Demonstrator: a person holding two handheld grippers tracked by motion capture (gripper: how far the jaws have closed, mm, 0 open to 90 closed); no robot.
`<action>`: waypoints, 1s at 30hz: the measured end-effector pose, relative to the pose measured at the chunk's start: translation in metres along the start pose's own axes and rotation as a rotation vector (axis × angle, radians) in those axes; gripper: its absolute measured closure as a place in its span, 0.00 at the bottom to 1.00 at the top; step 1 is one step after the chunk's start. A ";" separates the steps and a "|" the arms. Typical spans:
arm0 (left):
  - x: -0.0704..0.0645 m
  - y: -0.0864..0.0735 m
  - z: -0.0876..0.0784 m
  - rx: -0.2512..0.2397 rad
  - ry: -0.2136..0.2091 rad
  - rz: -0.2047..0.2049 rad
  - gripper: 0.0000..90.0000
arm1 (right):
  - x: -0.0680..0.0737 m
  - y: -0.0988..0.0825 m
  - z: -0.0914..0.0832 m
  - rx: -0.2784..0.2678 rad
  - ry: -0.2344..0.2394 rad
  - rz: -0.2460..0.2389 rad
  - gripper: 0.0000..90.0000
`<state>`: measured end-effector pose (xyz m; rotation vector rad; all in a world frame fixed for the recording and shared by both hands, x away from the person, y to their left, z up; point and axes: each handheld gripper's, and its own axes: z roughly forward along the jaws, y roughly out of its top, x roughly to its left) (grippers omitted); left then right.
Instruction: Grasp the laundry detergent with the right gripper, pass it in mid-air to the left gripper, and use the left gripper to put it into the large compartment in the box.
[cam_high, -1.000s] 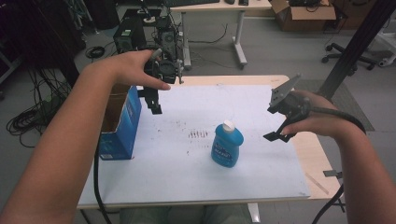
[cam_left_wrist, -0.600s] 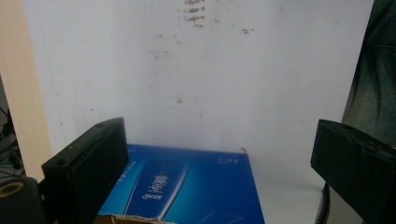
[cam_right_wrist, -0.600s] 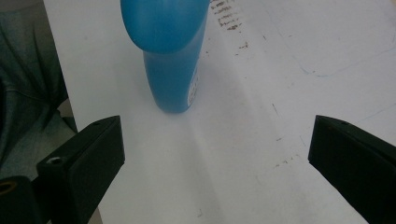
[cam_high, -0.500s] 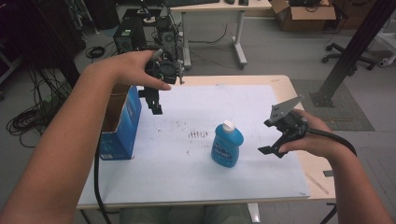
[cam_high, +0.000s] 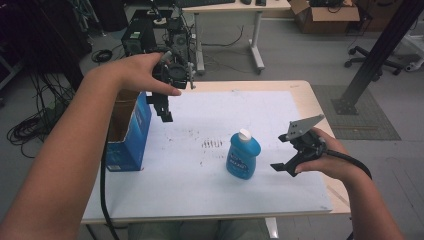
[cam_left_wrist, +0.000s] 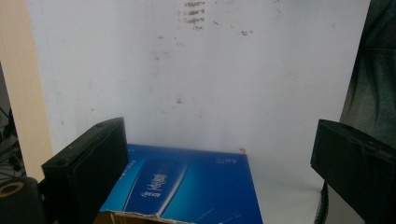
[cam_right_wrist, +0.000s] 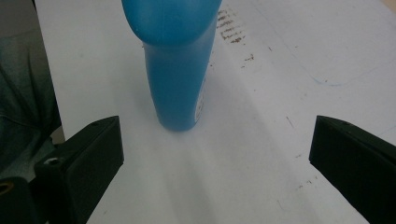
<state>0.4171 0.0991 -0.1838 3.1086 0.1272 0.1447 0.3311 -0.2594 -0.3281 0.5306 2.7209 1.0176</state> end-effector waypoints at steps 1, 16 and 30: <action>0.000 -0.001 0.000 -0.002 0.002 -0.001 0.05 | 0.001 -0.001 0.001 -0.007 -0.001 0.000 0.03; -0.006 -0.001 0.002 0.003 -0.003 0.015 0.05 | 0.012 -0.018 0.018 -0.105 -0.014 0.020 0.02; -0.007 -0.001 0.002 0.004 -0.001 0.010 0.05 | 0.019 -0.027 0.041 -0.180 -0.002 0.047 0.02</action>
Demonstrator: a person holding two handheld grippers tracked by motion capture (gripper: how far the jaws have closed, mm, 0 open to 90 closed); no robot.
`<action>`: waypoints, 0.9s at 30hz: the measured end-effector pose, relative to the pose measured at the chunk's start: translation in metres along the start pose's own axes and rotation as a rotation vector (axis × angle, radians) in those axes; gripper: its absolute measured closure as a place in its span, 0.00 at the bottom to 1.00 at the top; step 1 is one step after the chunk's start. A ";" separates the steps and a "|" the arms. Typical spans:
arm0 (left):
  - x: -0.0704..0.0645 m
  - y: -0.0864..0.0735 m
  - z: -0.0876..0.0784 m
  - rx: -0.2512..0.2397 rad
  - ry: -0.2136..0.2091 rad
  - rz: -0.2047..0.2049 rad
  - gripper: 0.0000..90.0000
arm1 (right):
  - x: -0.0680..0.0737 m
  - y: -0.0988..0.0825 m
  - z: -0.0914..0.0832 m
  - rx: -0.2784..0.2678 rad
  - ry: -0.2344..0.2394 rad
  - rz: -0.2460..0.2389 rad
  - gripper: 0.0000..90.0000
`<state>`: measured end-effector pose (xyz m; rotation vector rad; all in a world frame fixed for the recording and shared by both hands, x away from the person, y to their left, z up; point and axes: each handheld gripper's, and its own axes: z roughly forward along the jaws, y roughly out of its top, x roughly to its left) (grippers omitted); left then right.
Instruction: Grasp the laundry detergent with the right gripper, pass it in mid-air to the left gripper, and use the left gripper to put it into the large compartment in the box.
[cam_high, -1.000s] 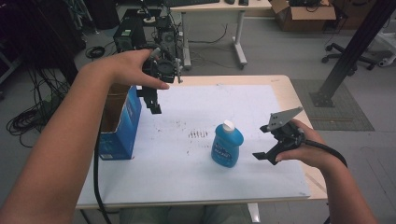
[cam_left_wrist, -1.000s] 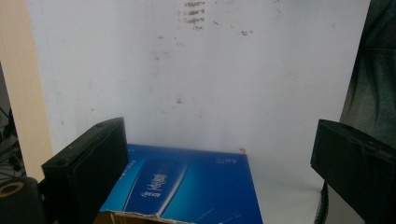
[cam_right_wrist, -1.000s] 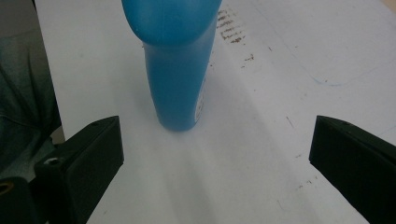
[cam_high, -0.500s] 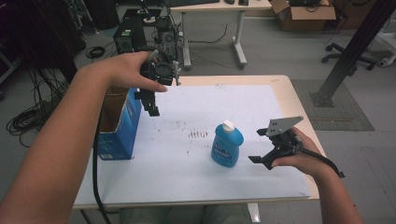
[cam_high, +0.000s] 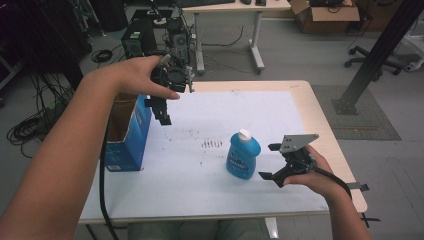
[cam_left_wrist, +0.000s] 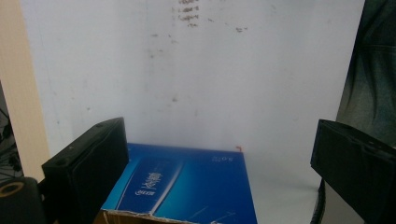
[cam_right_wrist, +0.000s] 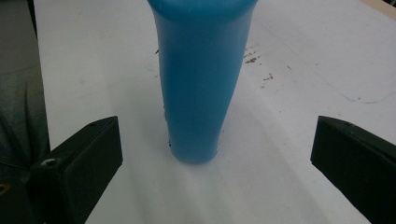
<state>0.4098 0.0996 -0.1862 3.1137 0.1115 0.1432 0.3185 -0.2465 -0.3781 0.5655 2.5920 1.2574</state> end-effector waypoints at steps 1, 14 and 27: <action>0.000 0.000 0.000 0.002 -0.001 0.001 0.05 | 0.000 -0.001 0.002 -0.006 0.003 0.004 0.02; -0.002 0.005 0.002 0.010 -0.004 0.008 0.05 | 0.007 -0.013 0.021 -0.051 0.012 0.025 0.02; -0.002 0.003 0.003 0.015 -0.005 0.012 0.05 | 0.008 -0.014 0.034 -0.086 0.006 0.034 0.02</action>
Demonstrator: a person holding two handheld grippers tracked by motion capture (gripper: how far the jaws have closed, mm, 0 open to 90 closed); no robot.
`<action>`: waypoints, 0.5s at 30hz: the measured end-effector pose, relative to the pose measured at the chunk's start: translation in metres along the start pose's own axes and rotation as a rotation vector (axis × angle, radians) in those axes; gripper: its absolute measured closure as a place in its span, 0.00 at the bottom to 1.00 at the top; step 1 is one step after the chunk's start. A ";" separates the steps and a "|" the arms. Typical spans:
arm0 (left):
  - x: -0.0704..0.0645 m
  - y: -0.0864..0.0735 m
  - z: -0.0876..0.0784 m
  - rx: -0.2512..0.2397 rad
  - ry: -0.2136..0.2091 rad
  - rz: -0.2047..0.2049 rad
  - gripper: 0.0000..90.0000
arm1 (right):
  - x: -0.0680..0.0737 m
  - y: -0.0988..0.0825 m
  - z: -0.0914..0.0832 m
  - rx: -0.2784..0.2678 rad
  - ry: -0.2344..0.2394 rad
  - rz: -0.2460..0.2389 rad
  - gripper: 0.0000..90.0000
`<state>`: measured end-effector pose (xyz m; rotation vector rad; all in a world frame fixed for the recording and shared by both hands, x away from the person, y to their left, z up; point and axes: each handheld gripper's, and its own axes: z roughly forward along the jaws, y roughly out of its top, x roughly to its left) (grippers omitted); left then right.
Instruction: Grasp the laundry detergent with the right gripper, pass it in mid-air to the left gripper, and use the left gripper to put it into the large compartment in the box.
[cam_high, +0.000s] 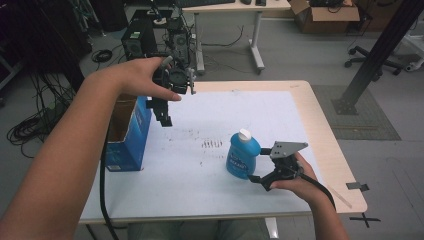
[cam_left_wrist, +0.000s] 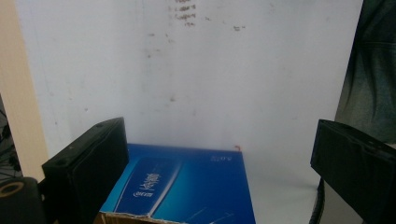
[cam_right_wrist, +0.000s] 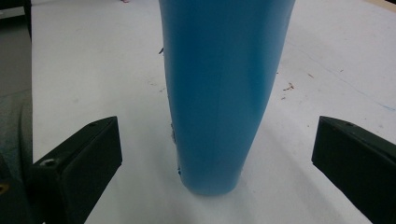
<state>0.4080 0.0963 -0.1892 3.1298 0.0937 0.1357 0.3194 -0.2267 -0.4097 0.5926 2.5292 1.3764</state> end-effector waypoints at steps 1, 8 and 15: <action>0.000 0.000 0.000 -0.002 -0.001 0.000 0.05 | 0.000 0.000 0.000 0.000 -0.001 0.000 0.01; -0.001 0.000 0.005 0.000 -0.006 0.001 0.05 | 0.001 -0.001 0.004 -0.003 -0.009 -0.009 0.02; -0.001 0.002 0.008 0.004 -0.009 0.010 0.05 | 0.002 -0.003 0.008 -0.023 -0.026 -0.006 0.01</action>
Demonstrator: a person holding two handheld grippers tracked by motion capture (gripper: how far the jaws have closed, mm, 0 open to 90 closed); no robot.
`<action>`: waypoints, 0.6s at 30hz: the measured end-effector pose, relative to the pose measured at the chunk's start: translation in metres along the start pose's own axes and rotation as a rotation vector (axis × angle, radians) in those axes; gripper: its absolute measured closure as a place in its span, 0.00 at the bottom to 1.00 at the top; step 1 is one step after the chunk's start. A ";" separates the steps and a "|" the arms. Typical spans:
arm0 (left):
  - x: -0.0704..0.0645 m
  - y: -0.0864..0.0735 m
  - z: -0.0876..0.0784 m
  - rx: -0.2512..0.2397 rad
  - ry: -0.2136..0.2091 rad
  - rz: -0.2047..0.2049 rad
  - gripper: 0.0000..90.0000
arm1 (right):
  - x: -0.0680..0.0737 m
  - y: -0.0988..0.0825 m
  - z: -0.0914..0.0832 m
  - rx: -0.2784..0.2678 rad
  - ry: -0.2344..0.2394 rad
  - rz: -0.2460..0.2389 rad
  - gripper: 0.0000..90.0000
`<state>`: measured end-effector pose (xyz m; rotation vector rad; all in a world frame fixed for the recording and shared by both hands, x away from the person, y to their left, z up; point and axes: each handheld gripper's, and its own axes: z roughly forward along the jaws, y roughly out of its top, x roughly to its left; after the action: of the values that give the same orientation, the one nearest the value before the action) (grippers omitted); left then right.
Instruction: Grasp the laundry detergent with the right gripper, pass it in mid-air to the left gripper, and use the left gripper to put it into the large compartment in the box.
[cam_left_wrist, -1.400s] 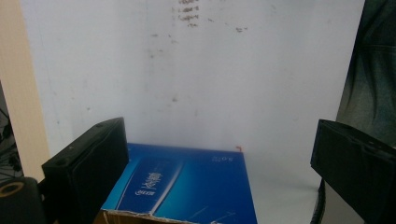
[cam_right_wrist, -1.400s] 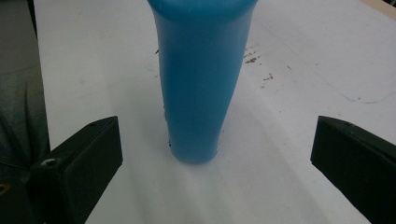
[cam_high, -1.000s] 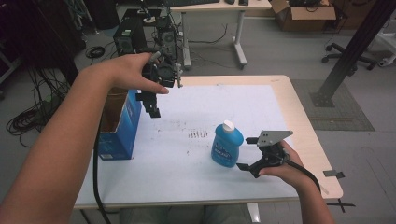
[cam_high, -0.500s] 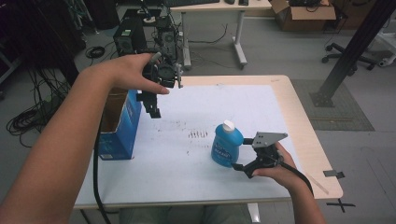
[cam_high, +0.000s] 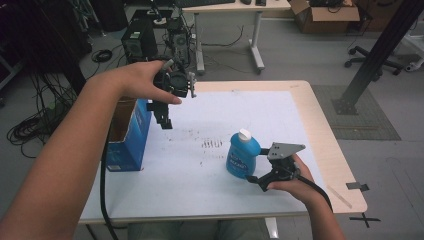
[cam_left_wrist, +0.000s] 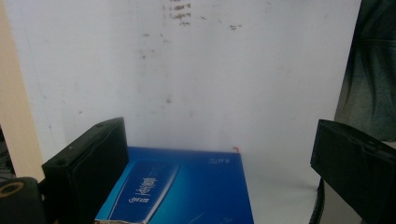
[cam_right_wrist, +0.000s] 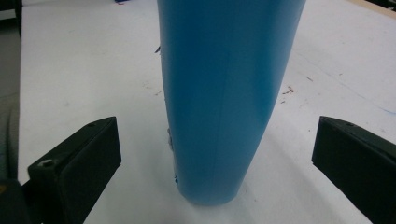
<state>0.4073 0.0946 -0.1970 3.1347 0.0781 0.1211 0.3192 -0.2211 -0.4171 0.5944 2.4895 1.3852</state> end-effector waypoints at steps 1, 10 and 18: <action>0.000 0.000 0.000 -0.001 0.000 0.000 0.05 | 0.000 0.000 0.001 -0.002 -0.006 0.002 0.01; -0.001 0.001 0.001 -0.004 -0.004 0.001 0.05 | 0.002 -0.004 0.010 -0.067 -0.030 0.022 0.01; -0.001 0.002 0.002 -0.009 -0.002 0.006 0.05 | 0.004 -0.007 0.018 -0.137 -0.048 0.040 0.01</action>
<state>0.4061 0.0924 -0.1991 3.1266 0.0685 0.1181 0.3206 -0.2089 -0.4319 0.6429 2.3349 1.5228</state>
